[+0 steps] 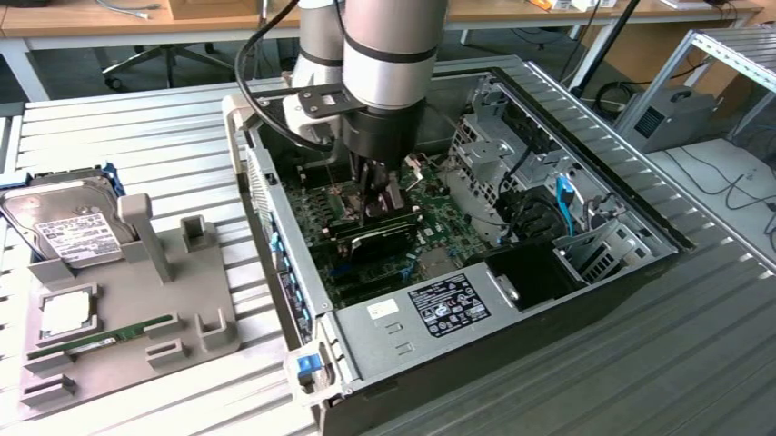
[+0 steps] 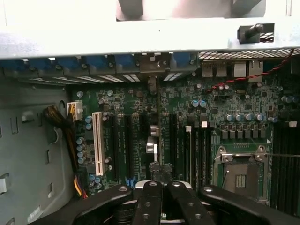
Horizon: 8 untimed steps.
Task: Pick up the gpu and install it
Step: 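Press down on the gpu until it lock into place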
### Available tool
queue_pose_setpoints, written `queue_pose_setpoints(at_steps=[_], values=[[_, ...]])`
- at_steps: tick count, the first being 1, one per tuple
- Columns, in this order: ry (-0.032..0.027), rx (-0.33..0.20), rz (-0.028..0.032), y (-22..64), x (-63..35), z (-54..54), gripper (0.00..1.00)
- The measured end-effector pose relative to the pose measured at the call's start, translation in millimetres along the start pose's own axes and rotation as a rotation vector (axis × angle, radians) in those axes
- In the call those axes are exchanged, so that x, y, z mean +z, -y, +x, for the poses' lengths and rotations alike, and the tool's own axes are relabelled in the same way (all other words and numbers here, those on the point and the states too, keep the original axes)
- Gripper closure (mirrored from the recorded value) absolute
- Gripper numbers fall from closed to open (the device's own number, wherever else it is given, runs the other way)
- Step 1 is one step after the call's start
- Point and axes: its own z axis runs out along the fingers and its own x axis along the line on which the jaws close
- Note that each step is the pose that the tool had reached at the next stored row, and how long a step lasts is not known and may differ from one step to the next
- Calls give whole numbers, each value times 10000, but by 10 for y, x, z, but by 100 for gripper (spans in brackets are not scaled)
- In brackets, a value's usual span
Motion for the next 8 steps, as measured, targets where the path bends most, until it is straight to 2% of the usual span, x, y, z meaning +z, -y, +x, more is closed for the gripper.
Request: queue_pose_setpoints(at_steps=[8], values=[[-2, 72, -15, -15, 126, -22, 89]])
